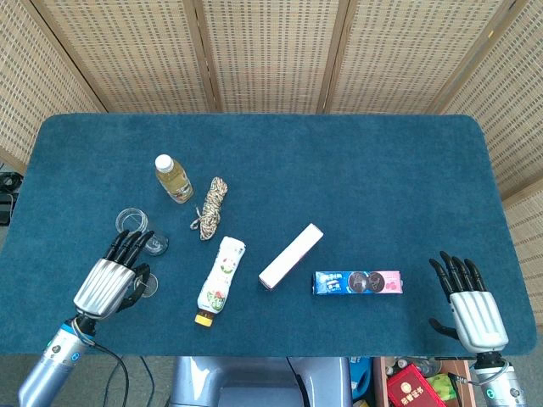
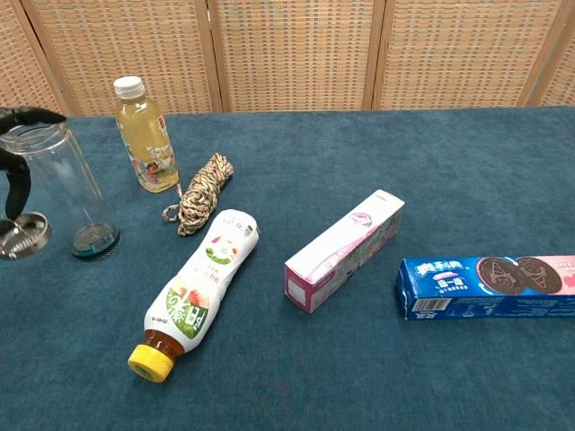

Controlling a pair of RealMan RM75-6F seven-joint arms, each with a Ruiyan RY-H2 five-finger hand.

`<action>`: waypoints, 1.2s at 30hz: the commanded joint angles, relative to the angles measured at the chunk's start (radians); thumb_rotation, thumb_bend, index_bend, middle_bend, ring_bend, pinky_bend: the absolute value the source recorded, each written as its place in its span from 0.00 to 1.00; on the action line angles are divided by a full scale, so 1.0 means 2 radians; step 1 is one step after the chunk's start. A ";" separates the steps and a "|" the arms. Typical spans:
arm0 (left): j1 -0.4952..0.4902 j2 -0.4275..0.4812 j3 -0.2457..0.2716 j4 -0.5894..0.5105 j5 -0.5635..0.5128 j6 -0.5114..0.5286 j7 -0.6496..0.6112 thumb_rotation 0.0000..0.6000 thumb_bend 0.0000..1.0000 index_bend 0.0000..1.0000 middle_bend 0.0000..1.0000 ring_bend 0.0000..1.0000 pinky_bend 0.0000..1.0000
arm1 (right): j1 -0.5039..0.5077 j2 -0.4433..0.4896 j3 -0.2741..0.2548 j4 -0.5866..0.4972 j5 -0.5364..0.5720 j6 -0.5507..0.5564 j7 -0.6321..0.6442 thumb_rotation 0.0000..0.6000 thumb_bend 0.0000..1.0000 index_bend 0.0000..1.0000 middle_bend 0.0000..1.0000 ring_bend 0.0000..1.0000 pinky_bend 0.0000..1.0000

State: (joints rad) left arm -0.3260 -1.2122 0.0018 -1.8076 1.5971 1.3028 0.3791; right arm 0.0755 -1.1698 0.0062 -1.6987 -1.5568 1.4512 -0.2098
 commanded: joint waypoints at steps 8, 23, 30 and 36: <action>-0.036 0.129 -0.067 -0.123 -0.041 -0.014 0.017 1.00 0.44 0.61 0.00 0.00 0.00 | 0.000 -0.001 0.000 0.000 0.000 -0.001 -0.002 1.00 0.00 0.00 0.00 0.00 0.00; -0.080 0.173 -0.113 -0.107 -0.180 -0.070 0.016 1.00 0.44 0.61 0.00 0.00 0.00 | 0.000 0.001 0.001 -0.001 0.004 -0.002 0.002 1.00 0.00 0.00 0.00 0.00 0.00; -0.096 0.158 -0.114 -0.076 -0.213 -0.087 0.022 1.00 0.44 0.61 0.00 0.00 0.00 | 0.001 -0.001 0.002 0.000 0.006 -0.004 -0.001 1.00 0.00 0.00 0.00 0.00 0.00; -0.106 0.148 -0.112 -0.064 -0.229 -0.094 0.028 1.00 0.44 0.61 0.00 0.00 0.00 | 0.002 -0.001 0.002 0.001 0.008 -0.006 0.000 1.00 0.00 0.00 0.00 0.00 0.00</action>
State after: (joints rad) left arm -0.5347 -0.9113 -0.2231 -1.9391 1.1444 1.1176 0.4332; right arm 0.0792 -1.1721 0.0098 -1.6963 -1.5418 1.4390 -0.2099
